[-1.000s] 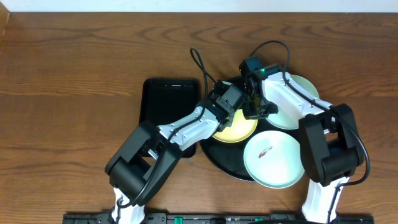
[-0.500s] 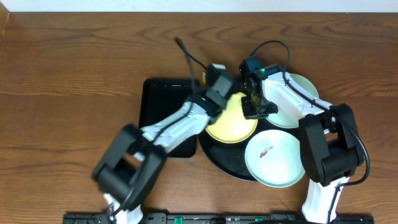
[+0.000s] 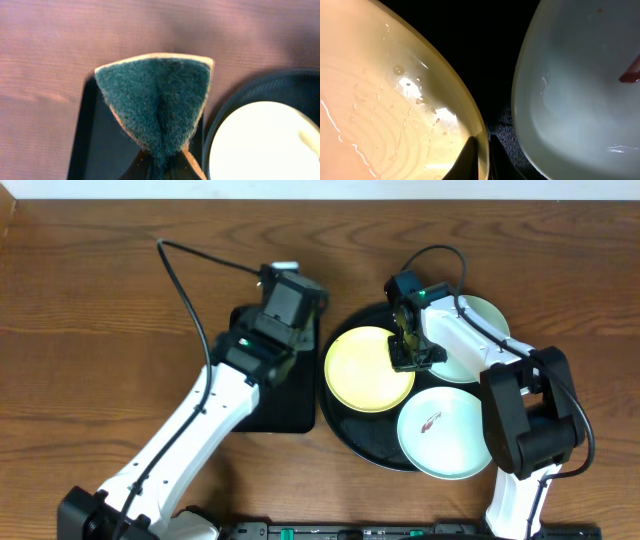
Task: Clean dirty plates on tray and stack at the side
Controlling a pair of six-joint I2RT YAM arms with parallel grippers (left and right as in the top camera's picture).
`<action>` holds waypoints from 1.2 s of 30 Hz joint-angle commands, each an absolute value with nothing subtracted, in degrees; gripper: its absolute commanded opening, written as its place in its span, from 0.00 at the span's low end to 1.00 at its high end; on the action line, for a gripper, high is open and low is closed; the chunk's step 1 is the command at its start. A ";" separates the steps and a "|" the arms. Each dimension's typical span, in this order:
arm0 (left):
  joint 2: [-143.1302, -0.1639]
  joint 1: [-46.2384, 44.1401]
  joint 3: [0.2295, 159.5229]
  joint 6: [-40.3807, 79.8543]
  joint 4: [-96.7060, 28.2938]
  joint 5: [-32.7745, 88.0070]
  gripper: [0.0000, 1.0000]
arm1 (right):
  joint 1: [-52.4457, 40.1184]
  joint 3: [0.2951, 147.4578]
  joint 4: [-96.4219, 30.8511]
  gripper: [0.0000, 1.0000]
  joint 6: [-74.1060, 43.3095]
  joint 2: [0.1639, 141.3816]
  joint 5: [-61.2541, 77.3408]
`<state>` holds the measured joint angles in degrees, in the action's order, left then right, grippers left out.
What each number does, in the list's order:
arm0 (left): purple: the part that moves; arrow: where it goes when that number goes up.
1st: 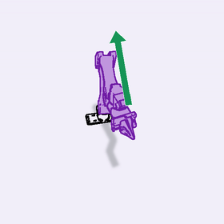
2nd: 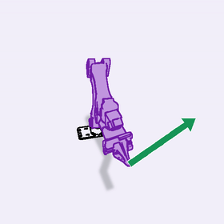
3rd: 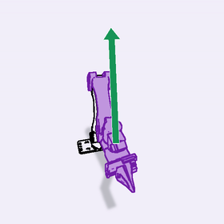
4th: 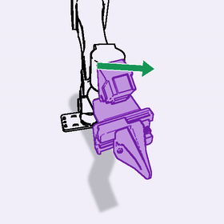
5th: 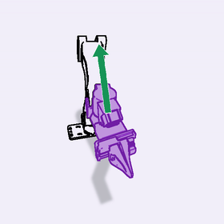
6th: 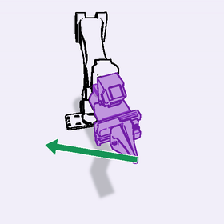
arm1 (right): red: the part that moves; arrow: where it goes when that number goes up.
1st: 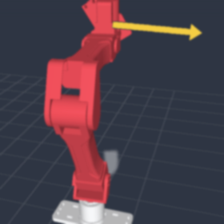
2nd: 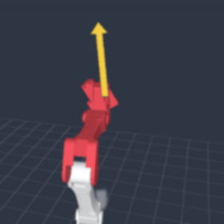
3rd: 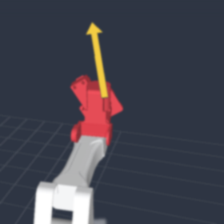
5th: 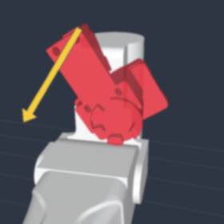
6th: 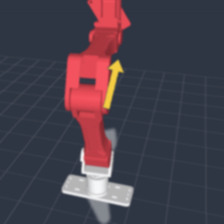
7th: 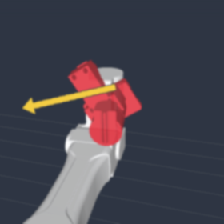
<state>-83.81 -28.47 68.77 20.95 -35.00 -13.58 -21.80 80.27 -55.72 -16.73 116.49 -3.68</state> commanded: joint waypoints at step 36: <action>-103.07 -38.54 68.23 3.70 -16.53 2.07 0.08 | -21.74 80.47 -55.75 0.06 -15.77 116.49 -5.76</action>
<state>-101.97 -38.63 68.71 6.44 -16.86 5.91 -21.80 80.25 -55.68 -16.69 116.49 -3.88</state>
